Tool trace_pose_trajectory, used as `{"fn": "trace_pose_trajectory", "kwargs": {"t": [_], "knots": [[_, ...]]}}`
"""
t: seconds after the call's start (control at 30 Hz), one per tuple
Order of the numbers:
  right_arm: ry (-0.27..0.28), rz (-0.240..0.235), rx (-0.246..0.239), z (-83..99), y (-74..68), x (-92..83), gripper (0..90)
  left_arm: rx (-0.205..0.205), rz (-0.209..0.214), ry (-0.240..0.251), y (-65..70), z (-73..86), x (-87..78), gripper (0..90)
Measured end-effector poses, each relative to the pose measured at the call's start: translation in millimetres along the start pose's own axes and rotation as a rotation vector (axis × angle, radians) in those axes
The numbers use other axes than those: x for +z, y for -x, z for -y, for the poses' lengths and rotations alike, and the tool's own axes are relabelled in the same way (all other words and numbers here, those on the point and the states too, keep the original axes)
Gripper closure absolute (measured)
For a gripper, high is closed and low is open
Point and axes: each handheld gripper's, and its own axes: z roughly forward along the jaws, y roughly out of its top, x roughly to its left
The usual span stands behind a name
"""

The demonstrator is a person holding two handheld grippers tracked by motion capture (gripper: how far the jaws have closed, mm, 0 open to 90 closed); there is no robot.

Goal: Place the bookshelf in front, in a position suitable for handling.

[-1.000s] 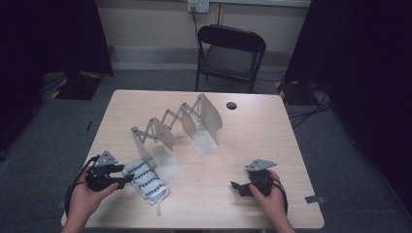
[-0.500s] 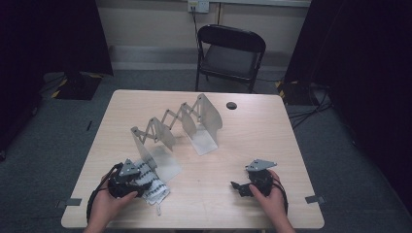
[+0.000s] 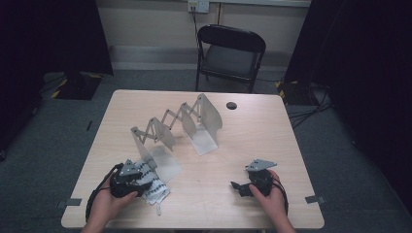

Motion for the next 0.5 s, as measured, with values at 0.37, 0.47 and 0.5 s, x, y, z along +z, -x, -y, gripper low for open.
{"fn": "trace_pose_trajectory", "kwargs": {"t": [0.37,0.47,0.5], "knots": [[0.0,0.0,0.0,0.0,0.0,0.0,12.1,-0.007,0.001,-0.001,0.9,-2.0,-0.5,59.9],[0.0,0.0,0.0,0.0,0.1,0.0,12.1,-0.013,-0.004,0.003,3.8,-2.5,-0.1,65.4],[0.0,0.0,0.0,0.0,0.0,0.0,12.1,-0.005,-0.007,-0.005,3.9,-3.1,-0.5,67.8]]}}
